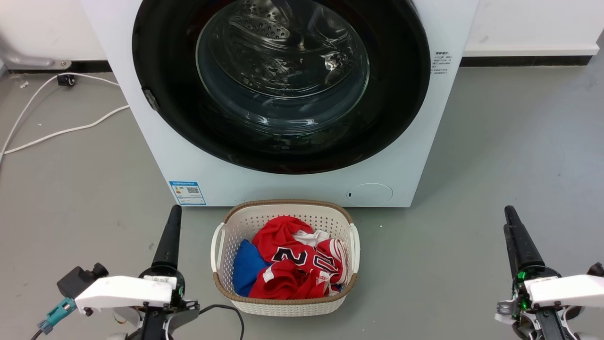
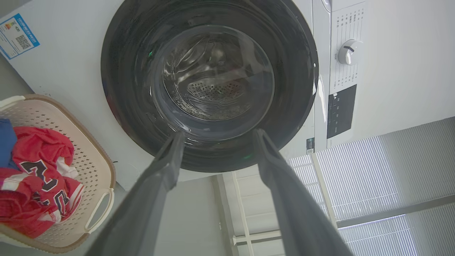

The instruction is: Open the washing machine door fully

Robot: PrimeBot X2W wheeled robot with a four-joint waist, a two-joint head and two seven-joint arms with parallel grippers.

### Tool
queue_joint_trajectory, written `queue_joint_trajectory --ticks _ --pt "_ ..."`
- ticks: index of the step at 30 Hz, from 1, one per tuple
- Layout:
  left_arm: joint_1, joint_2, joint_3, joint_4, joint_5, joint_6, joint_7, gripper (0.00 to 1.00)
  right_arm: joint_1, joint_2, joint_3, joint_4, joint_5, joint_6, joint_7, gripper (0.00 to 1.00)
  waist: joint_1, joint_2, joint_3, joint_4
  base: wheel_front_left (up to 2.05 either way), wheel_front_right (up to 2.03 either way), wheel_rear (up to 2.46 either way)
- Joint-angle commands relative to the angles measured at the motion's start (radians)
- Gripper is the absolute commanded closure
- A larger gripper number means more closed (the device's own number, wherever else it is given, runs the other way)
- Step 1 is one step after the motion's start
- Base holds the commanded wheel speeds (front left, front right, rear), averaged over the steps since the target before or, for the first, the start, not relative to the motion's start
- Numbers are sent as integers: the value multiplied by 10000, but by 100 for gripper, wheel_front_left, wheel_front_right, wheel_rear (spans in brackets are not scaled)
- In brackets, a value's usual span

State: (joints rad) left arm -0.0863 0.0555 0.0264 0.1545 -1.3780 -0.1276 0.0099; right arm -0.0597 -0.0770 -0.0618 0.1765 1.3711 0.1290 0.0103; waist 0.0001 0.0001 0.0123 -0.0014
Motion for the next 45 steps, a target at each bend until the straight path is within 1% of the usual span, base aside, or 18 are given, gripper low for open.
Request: queue_joint_trajectory --ticks 1,10,17,27,33,34,45 --pt "-285 77 -90 -272 443 -13 -104 0 -143 -100 -17 -265 -533 7 -103 0 0 -1 3 2 0 0 0" --pt "-387 357 -594 -317 2506 -17 -452 0 -4 -116 39 -506 -3097 9 -385 0 0 -1 1 1 0 0 0" --pt "-435 518 -827 -231 3836 -20 -706 0 79 -39 85 -750 -4695 11 -511 0 0 -1 6 -10 0 0 0" --pt "-480 559 -1007 53 5498 -24 -1039 0 234 24 182 -1088 -6354 14 -644 0 0 -1 5 -36 0 0 0" --pt "-538 552 -1012 35 6399 -26 -1220 0 296 -10 289 -1253 -7123 15 -680 0 0 -1 42 -39 0 0 0" --pt "-538 555 -1017 32 6695 -27 -1275 0 301 -12 304 -1318 -7394 15 -713 0 0 -1 53 -42 0 0 0" --pt "-550 583 -994 118 8079 -30 -1581 0 368 42 287 -1565 -8877 17 -889 0 0 -1 135 -88 0 0 0"
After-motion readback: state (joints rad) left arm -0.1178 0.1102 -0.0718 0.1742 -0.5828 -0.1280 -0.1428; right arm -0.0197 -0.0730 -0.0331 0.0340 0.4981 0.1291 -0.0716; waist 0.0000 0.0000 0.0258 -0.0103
